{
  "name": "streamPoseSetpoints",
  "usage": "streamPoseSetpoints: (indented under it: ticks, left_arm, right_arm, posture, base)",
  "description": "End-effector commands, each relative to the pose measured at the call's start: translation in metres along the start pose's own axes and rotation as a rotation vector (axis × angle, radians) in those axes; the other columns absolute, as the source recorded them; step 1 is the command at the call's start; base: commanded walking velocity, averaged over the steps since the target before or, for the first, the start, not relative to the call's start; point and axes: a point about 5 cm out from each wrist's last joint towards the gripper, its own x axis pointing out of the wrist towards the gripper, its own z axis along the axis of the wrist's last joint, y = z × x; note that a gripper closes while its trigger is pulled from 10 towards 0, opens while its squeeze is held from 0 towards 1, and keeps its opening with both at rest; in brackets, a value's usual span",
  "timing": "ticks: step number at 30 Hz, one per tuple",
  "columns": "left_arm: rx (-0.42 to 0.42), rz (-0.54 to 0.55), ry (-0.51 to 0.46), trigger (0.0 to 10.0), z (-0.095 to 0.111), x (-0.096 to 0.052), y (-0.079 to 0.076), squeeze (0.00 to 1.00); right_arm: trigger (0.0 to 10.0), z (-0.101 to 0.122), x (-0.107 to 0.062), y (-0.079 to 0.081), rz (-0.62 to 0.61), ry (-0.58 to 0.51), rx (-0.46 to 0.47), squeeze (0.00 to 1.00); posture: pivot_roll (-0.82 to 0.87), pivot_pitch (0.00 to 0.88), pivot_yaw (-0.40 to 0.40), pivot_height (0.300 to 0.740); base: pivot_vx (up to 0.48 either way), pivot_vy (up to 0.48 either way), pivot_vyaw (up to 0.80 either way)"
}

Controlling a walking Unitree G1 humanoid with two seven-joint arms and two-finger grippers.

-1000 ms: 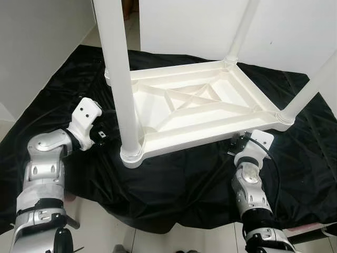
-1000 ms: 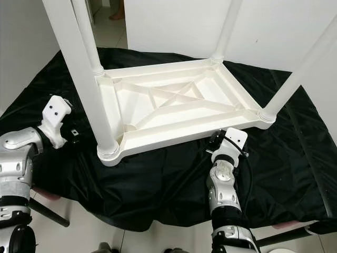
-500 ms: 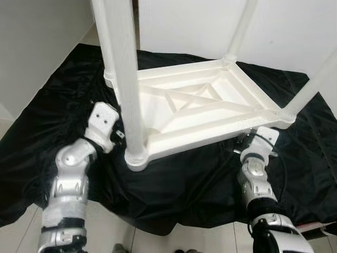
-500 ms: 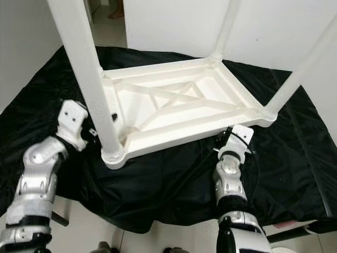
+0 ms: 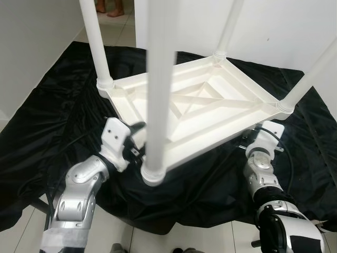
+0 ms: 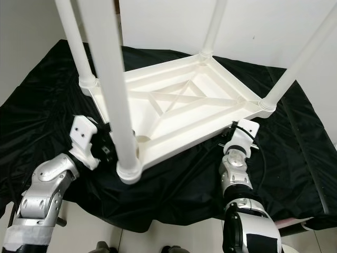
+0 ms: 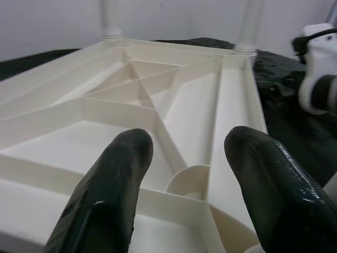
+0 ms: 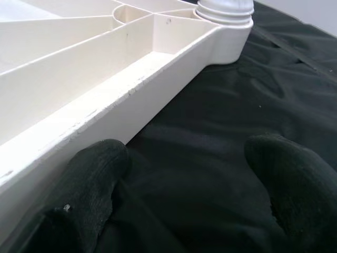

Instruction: Building children table

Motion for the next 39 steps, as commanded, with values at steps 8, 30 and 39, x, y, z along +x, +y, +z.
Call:
streamPoseSetpoints:
  ticks: [8,30,39]
  left_arm:
    - [-0.079,-0.474,-0.018,10.0,0.007,-0.002,-0.037,0.0]
    - [-0.154,-0.475,-0.031,10.0,0.021,-0.001,-0.044,0.0]
    - [-0.139,-0.435,-0.014,10.0,0.019,0.002,-0.041,0.0]
  right_arm:
    - [10.0,0.013,0.004,0.022,0.196,-0.027,0.072,0.0]
    - [10.0,0.02,-0.003,0.071,0.575,0.01,-0.016,0.0]
    - [10.0,0.022,0.002,0.042,0.416,-0.098,0.071,0.0]
  posture:
    - [0.04,0.11,-0.042,0.74]
    - [0.04,0.125,-0.033,0.74]
    - [0.03,0.127,-0.029,0.74]
  base:
    - [0.0,0.0,0.0]
    - [0.0,0.0,0.0]
    - [0.0,0.0,0.0]
